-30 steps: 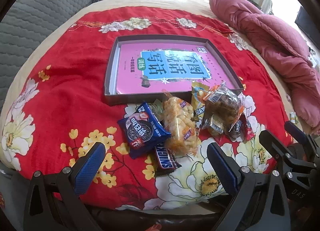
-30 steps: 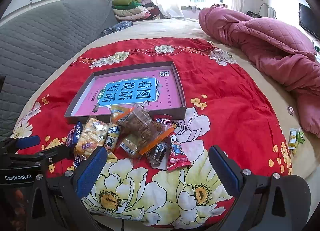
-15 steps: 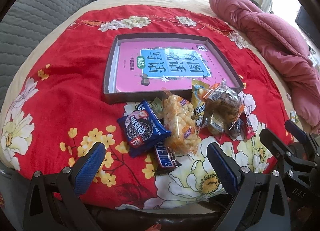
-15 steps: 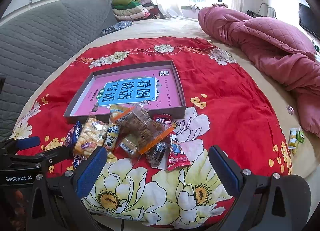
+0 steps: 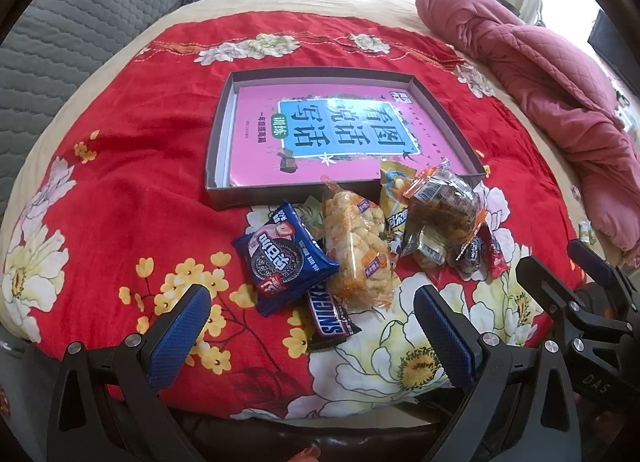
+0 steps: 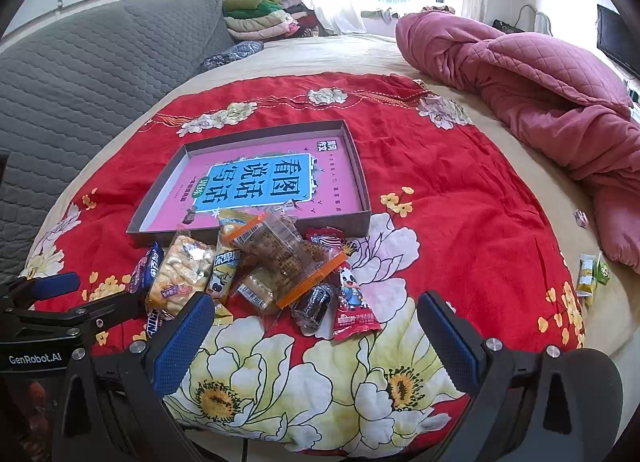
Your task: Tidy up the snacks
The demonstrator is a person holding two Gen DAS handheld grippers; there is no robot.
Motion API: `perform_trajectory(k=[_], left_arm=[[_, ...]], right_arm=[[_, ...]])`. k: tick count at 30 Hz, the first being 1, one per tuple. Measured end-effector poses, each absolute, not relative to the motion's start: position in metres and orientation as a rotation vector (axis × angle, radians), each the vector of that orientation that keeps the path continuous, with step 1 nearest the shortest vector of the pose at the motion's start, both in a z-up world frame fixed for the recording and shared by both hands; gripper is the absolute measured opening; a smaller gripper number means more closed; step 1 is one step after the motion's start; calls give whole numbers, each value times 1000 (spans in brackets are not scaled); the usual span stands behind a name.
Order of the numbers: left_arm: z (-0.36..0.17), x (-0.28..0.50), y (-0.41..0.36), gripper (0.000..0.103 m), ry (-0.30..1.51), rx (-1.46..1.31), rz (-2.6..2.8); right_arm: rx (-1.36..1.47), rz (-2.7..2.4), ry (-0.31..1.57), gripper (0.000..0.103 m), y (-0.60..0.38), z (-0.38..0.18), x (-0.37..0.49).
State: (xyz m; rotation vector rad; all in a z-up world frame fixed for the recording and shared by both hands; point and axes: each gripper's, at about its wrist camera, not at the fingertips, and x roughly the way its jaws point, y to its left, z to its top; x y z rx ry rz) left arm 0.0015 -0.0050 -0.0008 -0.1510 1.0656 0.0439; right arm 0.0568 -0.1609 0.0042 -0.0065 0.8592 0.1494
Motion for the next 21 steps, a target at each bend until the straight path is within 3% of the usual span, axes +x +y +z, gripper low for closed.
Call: perform_trajectory(k=[21], left_arm=[[1,0,-2,101,1060,-151,47]], right_arm=[[-5,148,860,102,-161,3,58]])
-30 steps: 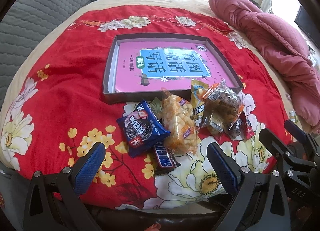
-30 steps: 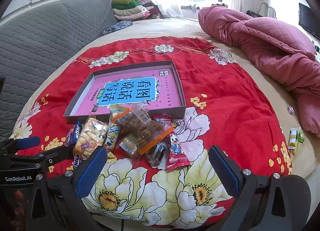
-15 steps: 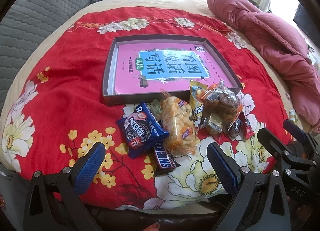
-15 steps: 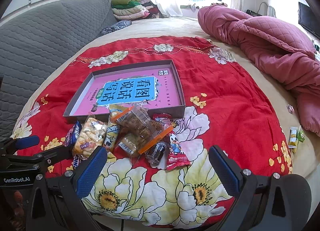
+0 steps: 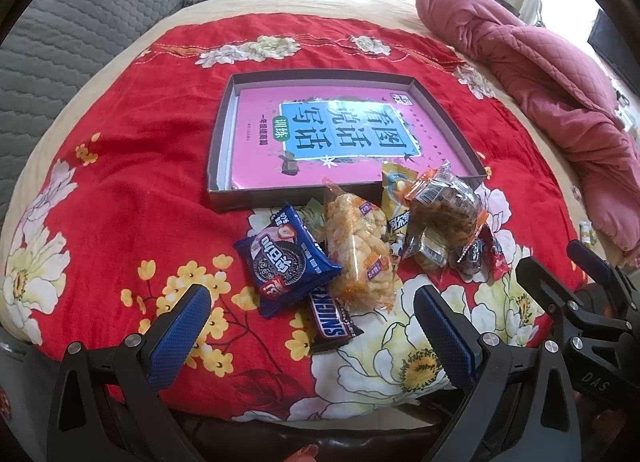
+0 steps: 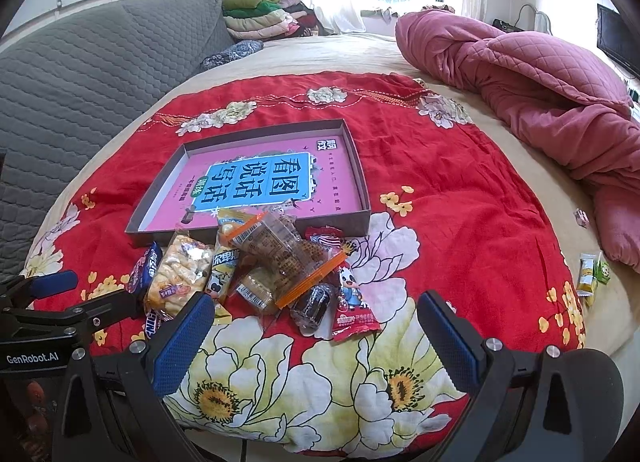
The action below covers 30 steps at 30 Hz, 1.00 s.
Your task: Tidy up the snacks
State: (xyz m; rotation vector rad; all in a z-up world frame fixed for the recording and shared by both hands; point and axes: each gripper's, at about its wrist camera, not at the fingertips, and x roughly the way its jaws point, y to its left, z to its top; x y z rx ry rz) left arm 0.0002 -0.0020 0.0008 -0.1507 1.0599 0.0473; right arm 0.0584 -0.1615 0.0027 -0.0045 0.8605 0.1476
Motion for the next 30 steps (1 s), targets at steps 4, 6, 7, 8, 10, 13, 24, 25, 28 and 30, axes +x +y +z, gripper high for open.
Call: perform_trajectory(k=[4,6,7,8,10,13,24,25,28,30], left_arm=[[-1,1,0,101,1065,-159,50],[-2,1,2,101,1067,-167,50],[-3,2,3,101,1067,-169,51],[-3,2,4,101,1068,-172,53],[-4,3,7,101,1072,-184,54],[-7,5,13,101,1076,-203,60],[-17,13,35,101,1089,-264,90],[-18,13,37,101,1090,-267,95],[-20,16,51,101,1088,-301,117],[-23,18,57,101,1097,-330,121]], right_arm=[[-4,147,862,102,-162,2,59],[-2,149,861,102,-162,0,59],[-1,151,859,102,-163,0,60],[1,153,857,102,-163,-1,60],[2,157,854,102,-164,-1,63],[4,166,850,102,-163,-1,65],[20,169,853,102,-165,-6,74],[20,169,853,102,-166,-7,75],[24,170,851,102,-166,-9,78],[29,172,853,102,-166,-11,80]])
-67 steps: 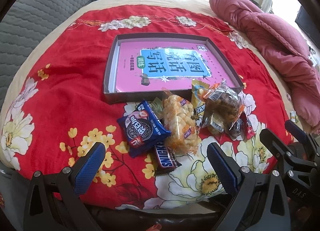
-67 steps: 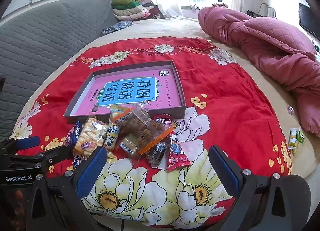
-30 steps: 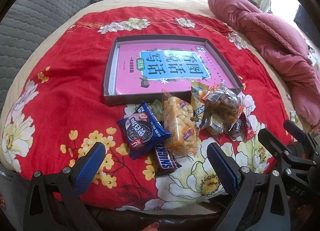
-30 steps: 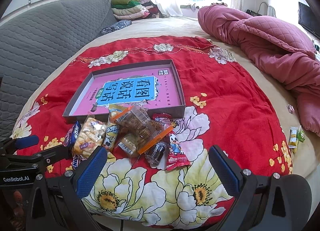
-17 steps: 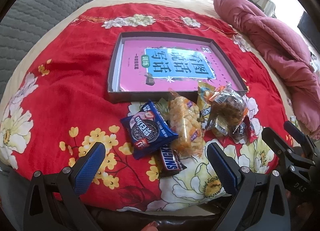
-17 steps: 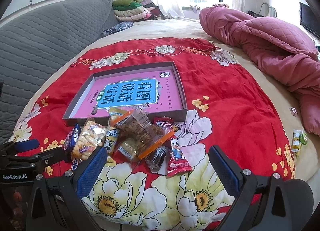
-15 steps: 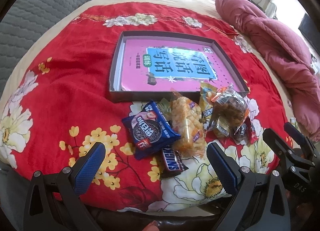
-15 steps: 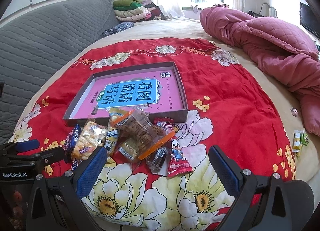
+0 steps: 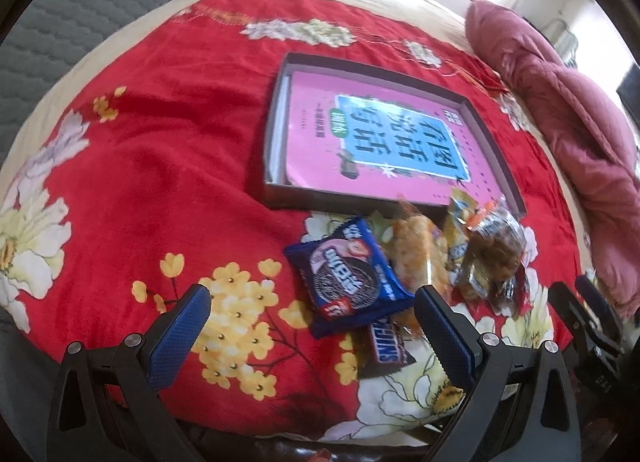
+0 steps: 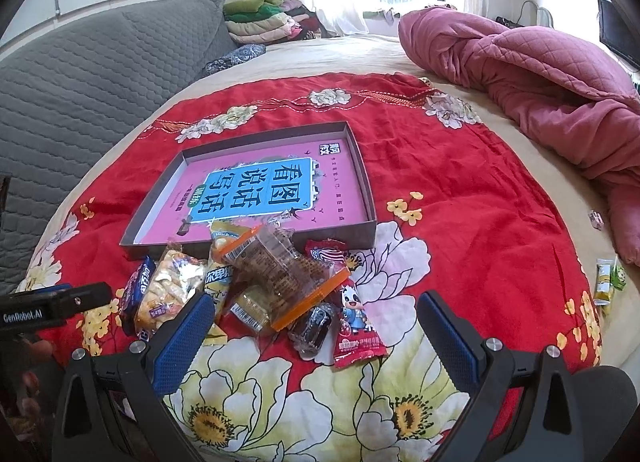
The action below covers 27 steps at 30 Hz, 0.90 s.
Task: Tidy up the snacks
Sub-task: 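Grasp the blue cookie packet with the left gripper while the right grasps the clear brown snack bag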
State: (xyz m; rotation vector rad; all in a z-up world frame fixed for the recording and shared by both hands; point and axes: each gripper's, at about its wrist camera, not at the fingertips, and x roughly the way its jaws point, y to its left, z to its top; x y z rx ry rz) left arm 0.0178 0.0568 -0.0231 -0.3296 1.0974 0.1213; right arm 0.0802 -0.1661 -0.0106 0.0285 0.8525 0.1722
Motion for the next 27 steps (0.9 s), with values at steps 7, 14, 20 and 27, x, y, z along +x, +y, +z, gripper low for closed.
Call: perform_trajectory(k=[7,14,20,27], left_arm=[[-40,28,62,101,1158,-410,104],[-48,37,61,101,1175,-458,90],[-55,45,59,101,1191,-468,93],[-64,51,61,101,1208,-487,94]], right_arm=[[39,177,857,102,-167,-19,90],[41,181,868,102,-167,-26,96],[58,189,890,102,-167,-32,102],[149,174,931,102,-181,-42,116]])
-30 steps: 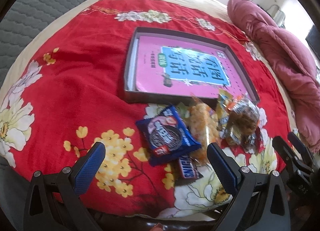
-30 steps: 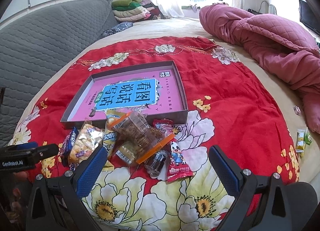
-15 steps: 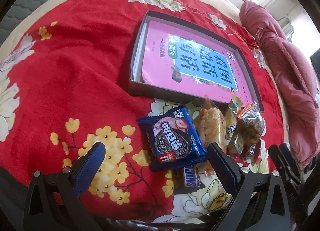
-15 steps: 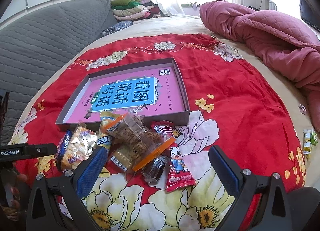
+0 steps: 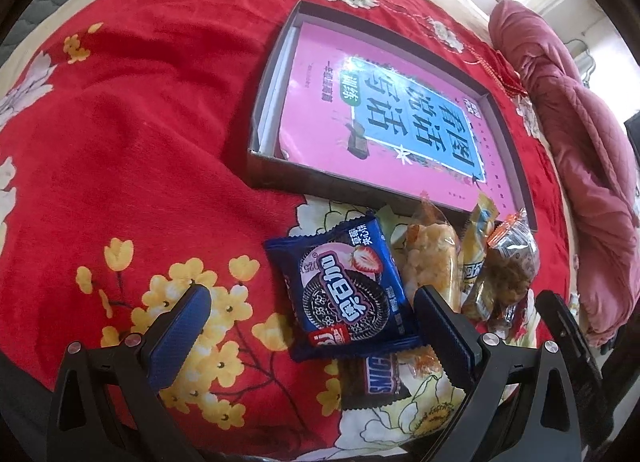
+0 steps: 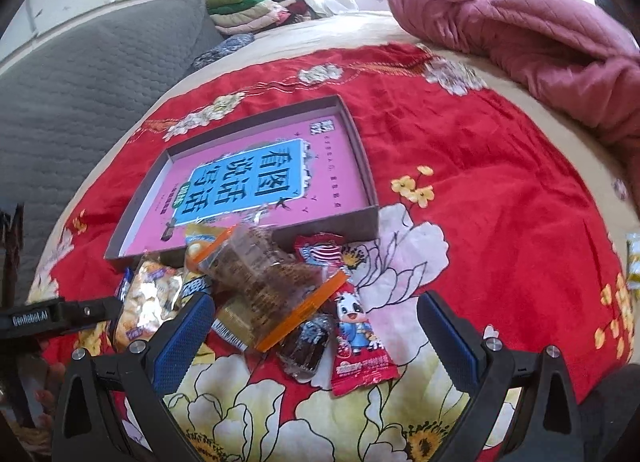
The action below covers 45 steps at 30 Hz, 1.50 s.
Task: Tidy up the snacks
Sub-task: 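Grasp the blue cookie packet with the left gripper while the right grasps the clear brown snack bag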
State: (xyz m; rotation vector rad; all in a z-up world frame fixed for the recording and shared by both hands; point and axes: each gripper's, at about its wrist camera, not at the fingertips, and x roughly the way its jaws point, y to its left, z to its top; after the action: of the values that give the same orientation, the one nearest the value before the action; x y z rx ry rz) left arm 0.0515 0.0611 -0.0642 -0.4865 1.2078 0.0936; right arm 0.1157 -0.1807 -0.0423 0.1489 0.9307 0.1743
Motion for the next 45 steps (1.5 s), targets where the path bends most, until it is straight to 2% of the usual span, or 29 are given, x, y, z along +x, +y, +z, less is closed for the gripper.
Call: perform_trajectory(k=[8,15,21,24,28,32,34,36,45], left_arm=[[-71,54,63,101,1212,-500,89],[-72,56,64,101,1211,-491,81],[-74,57,65,101,1212,-511,71],[-74,57,65,100,1212,-514,71],[-74,58,66,92,1208,-546,63],[-76,61,65,84,1208,-564,61],[-77,63,64,72,1212,-579,50],[-78,65,63,65,1220,-577,39],[-70,61,61,58,1184,-544,32]], right_arm=[[232,178,951,102,-196,-48,127],[-62,342,855,101,-149,-36,126],[-186,375,858,80,-132,-47,135],[-206,413,873,65,-126,-53,137],[-220,446,867,51,-121,-56,139],[-201,457,858,48,-122,-56,141],[-194,455,852,44,-124,-54,141],[-181,461,850,43,-125,-53,141],[-139,489,838,38,-128,-46,138]])
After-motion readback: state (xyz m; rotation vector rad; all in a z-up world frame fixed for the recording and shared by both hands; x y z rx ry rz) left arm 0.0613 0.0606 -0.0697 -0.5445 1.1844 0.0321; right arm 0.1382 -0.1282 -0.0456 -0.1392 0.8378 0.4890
